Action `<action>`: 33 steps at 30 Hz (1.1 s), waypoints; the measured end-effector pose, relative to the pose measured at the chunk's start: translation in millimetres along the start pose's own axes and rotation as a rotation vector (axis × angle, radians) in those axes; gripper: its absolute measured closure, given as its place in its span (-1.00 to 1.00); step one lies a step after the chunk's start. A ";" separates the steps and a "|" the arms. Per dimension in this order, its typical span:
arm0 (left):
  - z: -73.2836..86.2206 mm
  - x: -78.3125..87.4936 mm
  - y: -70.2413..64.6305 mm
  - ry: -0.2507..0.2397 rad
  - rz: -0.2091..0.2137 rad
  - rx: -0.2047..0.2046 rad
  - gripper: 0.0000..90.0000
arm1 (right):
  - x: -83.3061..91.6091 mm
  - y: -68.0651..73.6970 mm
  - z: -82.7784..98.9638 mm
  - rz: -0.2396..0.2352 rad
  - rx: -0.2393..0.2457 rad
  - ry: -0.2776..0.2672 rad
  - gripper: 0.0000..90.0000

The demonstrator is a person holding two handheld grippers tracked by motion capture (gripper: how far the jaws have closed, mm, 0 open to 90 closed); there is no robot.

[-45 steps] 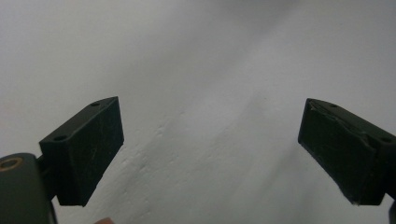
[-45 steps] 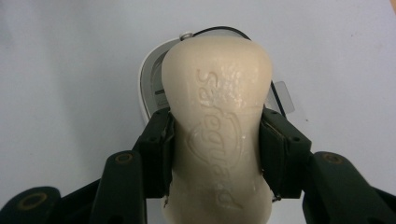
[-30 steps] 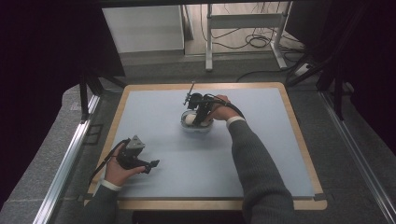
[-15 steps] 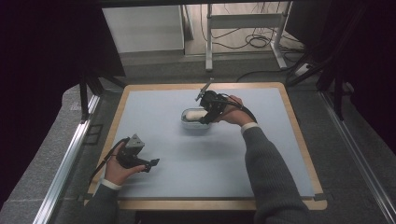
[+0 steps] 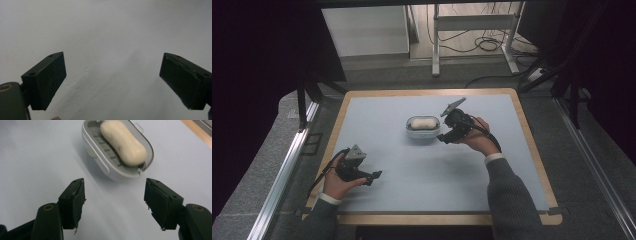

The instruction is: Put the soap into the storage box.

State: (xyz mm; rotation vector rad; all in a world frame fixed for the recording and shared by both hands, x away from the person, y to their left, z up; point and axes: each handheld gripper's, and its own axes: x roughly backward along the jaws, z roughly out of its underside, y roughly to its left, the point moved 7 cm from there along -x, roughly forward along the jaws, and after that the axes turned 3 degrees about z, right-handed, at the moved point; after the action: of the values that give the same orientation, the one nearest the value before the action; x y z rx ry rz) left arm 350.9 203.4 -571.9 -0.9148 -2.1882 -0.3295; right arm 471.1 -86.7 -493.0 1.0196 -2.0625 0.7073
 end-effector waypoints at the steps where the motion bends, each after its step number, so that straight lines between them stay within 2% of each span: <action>1: 0.0 -0.5 -0.3 -0.001 0.000 0.000 -0.84 | 1.4 0.2 3.9 0.004 -0.010 -0.007 -0.28; 3: -0.1 -1.0 -0.6 -0.001 0.001 0.001 -0.84 | 7.7 0.0 19.1 0.021 -0.053 -0.032 -0.28; 4: 0.1 -1.5 -1.0 0.001 0.001 0.001 -0.84 | 7.7 0.0 19.1 0.021 -0.053 -0.032 -0.28; 6: 0.4 -2.4 -1.2 0.006 -0.002 0.000 -0.84 | 13.3 1.0 33.5 0.019 -0.095 -0.054 -0.28; 7: 0.3 -2.3 -1.8 0.004 -0.001 -0.001 -0.84 | 13.3 1.0 33.5 0.019 -0.095 -0.054 -0.28; 8: 0.1 -1.9 -2.3 0.003 0.001 0.000 -0.84 | 17.5 1.4 45.7 0.030 -0.122 -0.058 -0.29; 9: -0.1 -1.5 -2.0 0.003 -0.002 -0.003 -0.84 | 17.5 1.4 45.7 0.030 -0.122 -0.058 -0.29; 11: -0.7 -0.5 -1.0 -0.001 -0.005 0.000 -0.84 | 24.7 3.5 64.6 0.041 -0.172 -0.090 -0.30; 13: -0.7 -0.3 -0.9 -0.002 -0.005 0.001 -0.84 | 28.8 3.8 77.7 0.062 -0.193 -0.110 -0.31; 14: -0.9 0.2 -1.1 -0.004 -0.004 0.002 -0.84 | 28.8 3.8 77.7 0.062 -0.193 -0.110 -0.31; 18: -1.3 1.9 -0.9 -0.011 -0.010 0.002 -0.84 | 35.7 7.0 109.4 0.110 -0.249 -0.126 -0.35; 20: -1.5 1.8 -1.2 -0.011 -0.010 0.000 -0.83 | 36.9 8.1 113.9 0.112 -0.261 -0.134 -0.35; 21: -1.5 1.8 -1.3 -0.011 -0.011 -0.001 -0.83 | 39.1 9.4 121.0 0.117 -0.282 -0.157 -0.35; 25: -2.2 2.3 -1.0 -0.013 -0.015 -0.004 -0.83 | 40.3 8.3 126.5 0.130 -0.283 -0.142 -0.37; 33: -2.1 1.9 -0.8 -0.015 -0.018 -0.008 -0.83 | 42.9 9.4 131.2 0.149 -0.287 -0.179 -0.42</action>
State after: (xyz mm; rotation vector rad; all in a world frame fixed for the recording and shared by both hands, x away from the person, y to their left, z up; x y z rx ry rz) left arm 350.5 202.7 -569.0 -0.9050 -2.2116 -0.3416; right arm 398.0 -195.2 -538.1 0.7962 -2.3325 0.3864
